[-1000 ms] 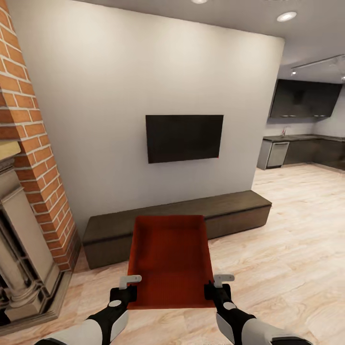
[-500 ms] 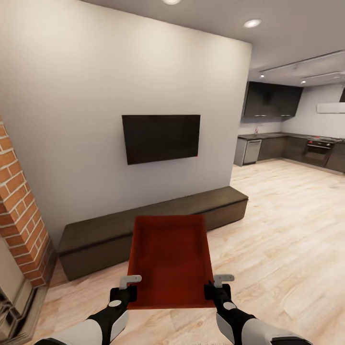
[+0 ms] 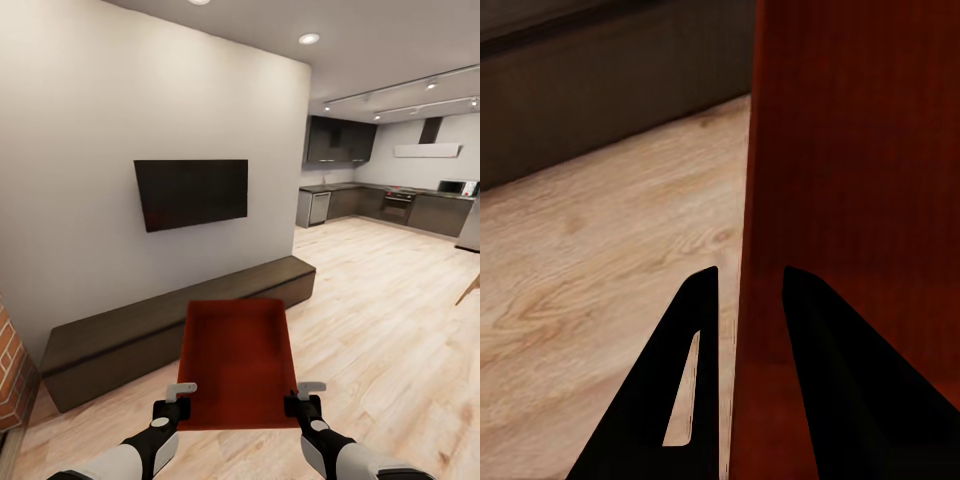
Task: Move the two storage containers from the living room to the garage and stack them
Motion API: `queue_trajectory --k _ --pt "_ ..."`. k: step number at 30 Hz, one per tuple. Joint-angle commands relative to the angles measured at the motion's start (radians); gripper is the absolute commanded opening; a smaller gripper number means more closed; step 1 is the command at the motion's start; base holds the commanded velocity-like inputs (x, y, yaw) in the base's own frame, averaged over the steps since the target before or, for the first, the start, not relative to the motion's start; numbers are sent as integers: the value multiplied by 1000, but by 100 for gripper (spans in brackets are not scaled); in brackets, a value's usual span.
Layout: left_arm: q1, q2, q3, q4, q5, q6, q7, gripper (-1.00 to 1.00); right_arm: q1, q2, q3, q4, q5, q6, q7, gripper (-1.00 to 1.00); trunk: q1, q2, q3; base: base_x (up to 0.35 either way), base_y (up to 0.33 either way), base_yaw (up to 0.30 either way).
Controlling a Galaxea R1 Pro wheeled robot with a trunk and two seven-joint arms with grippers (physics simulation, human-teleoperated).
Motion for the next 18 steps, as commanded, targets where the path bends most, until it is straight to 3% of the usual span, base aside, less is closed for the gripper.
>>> queue_trajectory --k 1,18 --pt "-1 0 -16 -1 4 -7 13 -100 -1 9 6 4 -10 -3 -3 -100 0 -2 -2 0 0 -279" --pt "-1 0 -16 -1 4 -7 13 -100 -1 9 6 4 -10 -3 -3 -100 0 -2 -2 0 0 -279"
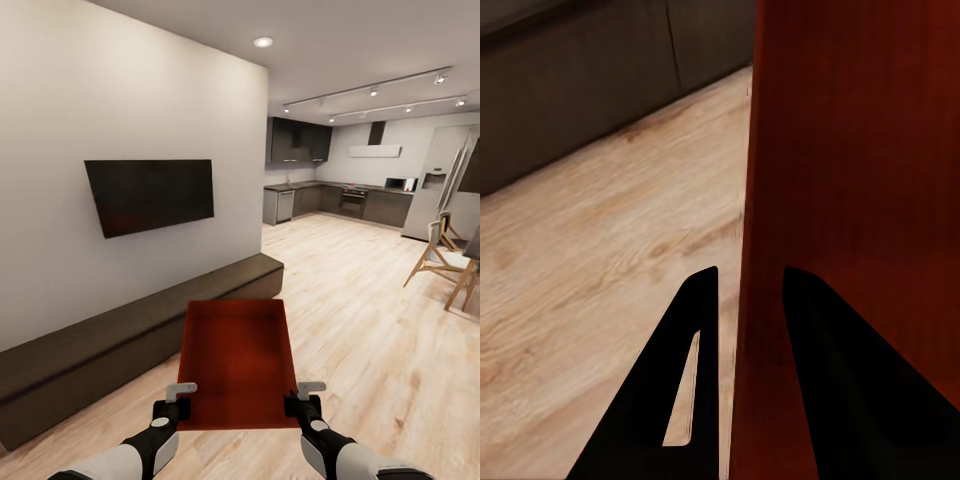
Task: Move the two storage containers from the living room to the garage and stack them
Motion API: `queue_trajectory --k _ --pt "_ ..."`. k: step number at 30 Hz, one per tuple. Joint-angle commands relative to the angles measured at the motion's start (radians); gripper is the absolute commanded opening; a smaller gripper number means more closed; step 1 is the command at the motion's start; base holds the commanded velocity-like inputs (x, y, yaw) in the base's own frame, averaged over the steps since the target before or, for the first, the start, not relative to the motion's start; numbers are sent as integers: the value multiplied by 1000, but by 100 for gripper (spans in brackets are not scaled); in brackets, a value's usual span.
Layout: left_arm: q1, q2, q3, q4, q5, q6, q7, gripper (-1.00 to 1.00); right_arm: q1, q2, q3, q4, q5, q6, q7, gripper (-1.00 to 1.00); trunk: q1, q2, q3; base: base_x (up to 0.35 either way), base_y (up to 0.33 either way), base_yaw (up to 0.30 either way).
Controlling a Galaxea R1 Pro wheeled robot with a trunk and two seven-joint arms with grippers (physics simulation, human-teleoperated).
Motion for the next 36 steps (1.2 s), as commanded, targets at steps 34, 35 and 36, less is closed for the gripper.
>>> queue_trajectory --k 34,35,36 --pt "-1 0 -16 -1 4 -7 12 -100 -1 9 7 4 -11 -4 -4 -100 0 -2 -2 0 0 -279" --pt "-1 0 -16 -1 4 -8 12 -100 -1 9 7 4 -11 -4 -4 -100 0 -2 -2 0 0 -279" --pt "-1 0 -16 -1 4 -7 12 -100 -1 9 7 4 -11 -4 -4 -100 0 -2 -2 0 0 -279"
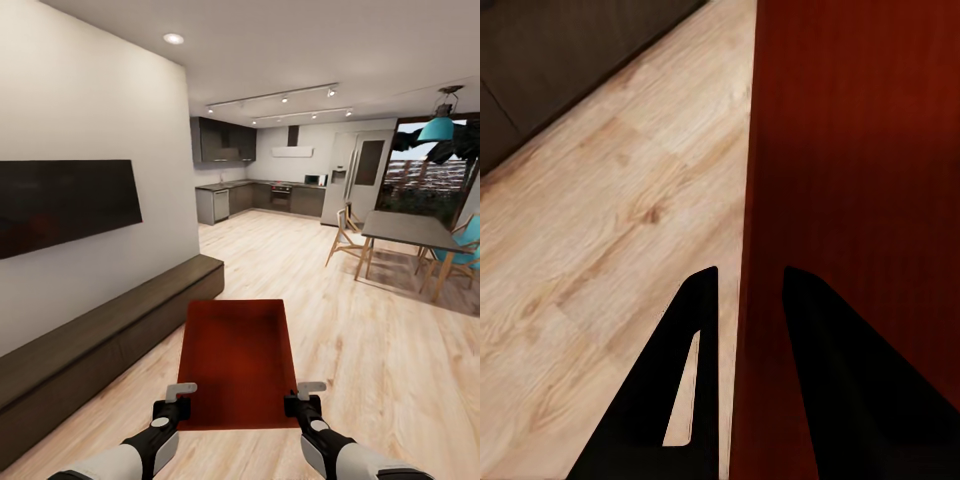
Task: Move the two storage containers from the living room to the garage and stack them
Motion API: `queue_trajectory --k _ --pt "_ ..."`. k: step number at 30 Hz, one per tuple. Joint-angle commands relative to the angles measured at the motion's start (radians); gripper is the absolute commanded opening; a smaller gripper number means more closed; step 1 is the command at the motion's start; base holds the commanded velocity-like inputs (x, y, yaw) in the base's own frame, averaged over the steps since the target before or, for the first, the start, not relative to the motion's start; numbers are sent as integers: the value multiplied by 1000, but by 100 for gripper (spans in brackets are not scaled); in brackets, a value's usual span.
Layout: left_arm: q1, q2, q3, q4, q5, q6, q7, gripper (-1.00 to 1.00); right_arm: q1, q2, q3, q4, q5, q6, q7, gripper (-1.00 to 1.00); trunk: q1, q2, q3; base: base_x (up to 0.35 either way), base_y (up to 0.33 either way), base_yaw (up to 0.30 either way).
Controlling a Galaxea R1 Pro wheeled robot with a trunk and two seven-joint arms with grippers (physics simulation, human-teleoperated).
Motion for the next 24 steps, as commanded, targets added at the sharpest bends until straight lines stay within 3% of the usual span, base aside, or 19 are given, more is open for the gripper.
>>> queue_trajectory --k 1,24 --pt "-1 0 -16 -1 4 -7 12 -100 -1 9 7 4 -11 -4 -4 -100 0 -2 -2 0 0 -279" --pt "-1 0 -16 -1 4 -8 12 -100 -1 9 7 4 -11 -4 -4 -100 0 -2 -2 0 0 -279"
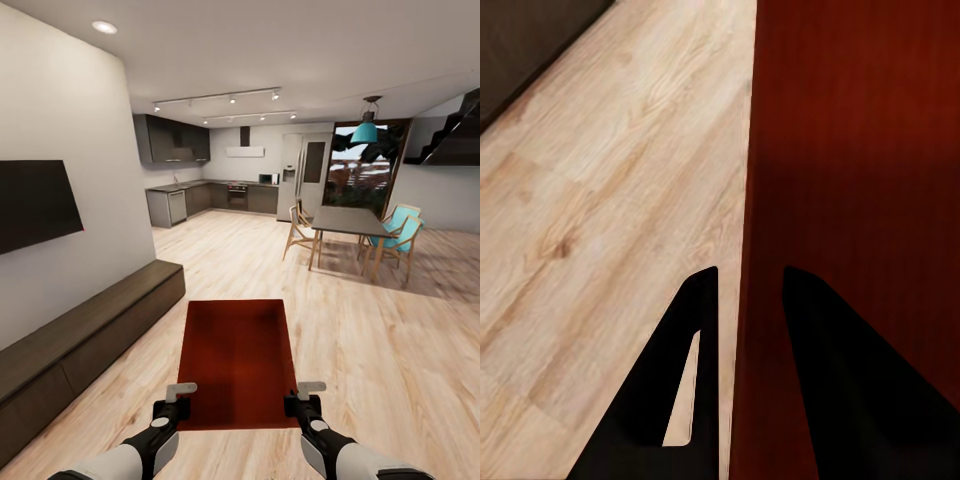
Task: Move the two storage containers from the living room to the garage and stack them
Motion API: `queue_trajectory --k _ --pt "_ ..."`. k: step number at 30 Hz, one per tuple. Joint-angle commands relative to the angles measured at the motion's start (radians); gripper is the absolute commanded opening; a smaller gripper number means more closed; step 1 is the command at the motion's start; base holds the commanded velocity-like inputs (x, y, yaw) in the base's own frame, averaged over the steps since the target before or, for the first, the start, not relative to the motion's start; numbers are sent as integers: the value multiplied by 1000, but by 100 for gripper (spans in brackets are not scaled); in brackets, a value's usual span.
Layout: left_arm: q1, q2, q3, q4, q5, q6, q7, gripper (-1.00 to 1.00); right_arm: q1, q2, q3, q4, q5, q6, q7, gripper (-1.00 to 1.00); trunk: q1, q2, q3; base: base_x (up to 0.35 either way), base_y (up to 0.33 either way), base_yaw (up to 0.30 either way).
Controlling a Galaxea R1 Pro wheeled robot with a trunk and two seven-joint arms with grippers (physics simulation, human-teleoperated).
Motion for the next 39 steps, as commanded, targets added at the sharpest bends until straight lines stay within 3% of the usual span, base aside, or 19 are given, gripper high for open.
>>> queue_trajectory --k 1,32,39 --pt "-1 0 -15 -1 2 -7 12 -100 -1 9 7 4 -12 -3 -4 -100 0 -2 -2 0 0 -279" --pt "-1 0 -15 -1 2 -7 12 -100 -1 9 7 4 -12 -3 -4 -100 0 -2 -2 0 0 -279" --pt "-1 0 -15 -1 2 -7 12 -100 -1 9 7 4 -11 -3 -4 -100 0 -2 -2 5 0 -71"
